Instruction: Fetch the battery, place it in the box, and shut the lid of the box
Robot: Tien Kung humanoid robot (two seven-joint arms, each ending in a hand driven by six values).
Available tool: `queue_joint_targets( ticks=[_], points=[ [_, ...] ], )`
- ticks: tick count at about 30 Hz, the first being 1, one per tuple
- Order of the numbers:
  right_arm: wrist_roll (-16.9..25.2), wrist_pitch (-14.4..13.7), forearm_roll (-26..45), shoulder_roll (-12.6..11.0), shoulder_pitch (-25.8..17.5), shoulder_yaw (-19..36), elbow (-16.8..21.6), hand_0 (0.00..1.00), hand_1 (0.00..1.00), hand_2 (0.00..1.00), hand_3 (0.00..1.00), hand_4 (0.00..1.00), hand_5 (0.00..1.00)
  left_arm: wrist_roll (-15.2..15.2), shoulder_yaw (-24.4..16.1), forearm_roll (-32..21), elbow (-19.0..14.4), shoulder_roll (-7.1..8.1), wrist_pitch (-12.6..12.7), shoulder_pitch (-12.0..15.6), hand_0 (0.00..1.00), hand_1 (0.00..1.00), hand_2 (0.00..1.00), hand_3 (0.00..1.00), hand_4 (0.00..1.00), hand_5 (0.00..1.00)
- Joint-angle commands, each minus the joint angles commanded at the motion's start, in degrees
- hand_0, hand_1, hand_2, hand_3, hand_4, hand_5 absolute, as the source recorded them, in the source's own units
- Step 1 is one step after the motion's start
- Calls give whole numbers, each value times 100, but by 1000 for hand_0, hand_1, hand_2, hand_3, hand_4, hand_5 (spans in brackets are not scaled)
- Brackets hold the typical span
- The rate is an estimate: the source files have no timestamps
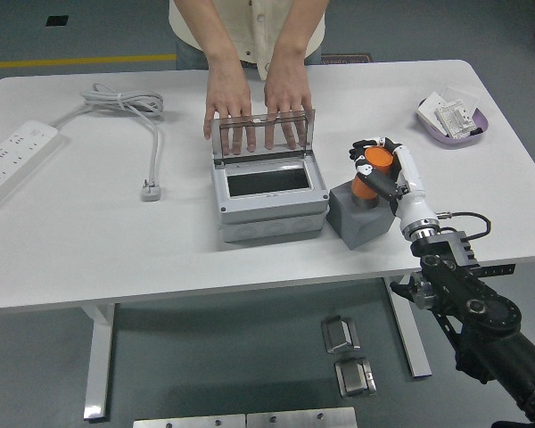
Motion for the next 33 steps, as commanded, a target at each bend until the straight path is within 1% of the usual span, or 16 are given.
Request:
queue_joint_targets(
  ticks=[3,5,6,11,12,17,18,23,24,26,33],
  points=[
    [-83,-113,-148,-45,45,-15,185,632,529,500,422,2,2,0,-8,7,0,-1,4,0,621,673,674,704,691,152],
    [-176,-216,-371,-79,96,-52,348,632,529,500,422,2,2,2,-17,15,0,-4,6,-1,621,673,674,704,691,152],
    [-210,-250,-458,-91,116,-71,406,529,415,442,362,2,2,3,-21,19,0,-5,7,-1,622,673,675,705,694,157],
    [-448,-382,-1032,-151,272,-276,735,529,415,442,362,2,2,14,-48,34,0,-11,12,-6,622,673,675,705,694,157],
    [-490,-396,-1141,-156,309,-329,777,309,302,406,336,2,2,19,-57,39,0,-10,13,-6,623,673,675,705,696,161],
    [-686,-432,-1712,-120,525,-629,862,309,302,406,336,2,2,45,-105,68,0,1,16,-7,623,673,675,705,696,161],
    [-719,-435,-1815,-103,566,-681,861,110,212,394,329,2,2,49,-109,69,0,4,17,-8,623,675,676,706,696,161],
    [-932,-420,-2404,18,805,-968,782,110,212,394,329,2,2,65,-111,69,0,12,15,-4,623,675,676,706,696,161],
    [-969,-414,-2511,42,855,-1023,749,82,205,391,328,2,2,68,-115,73,0,13,15,-4,623,675,676,705,696,165],
    [-1035,-400,-2741,87,963,-1135,665,82,205,391,328,2,2,75,-124,84,0,16,13,-5,623,675,676,705,696,165],
    [-1183,-314,-3496,188,1432,-1643,156,82,204,393,327,2,2,82,-140,121,0,35,10,-25,623,675,676,705,695,165]
  ],
)
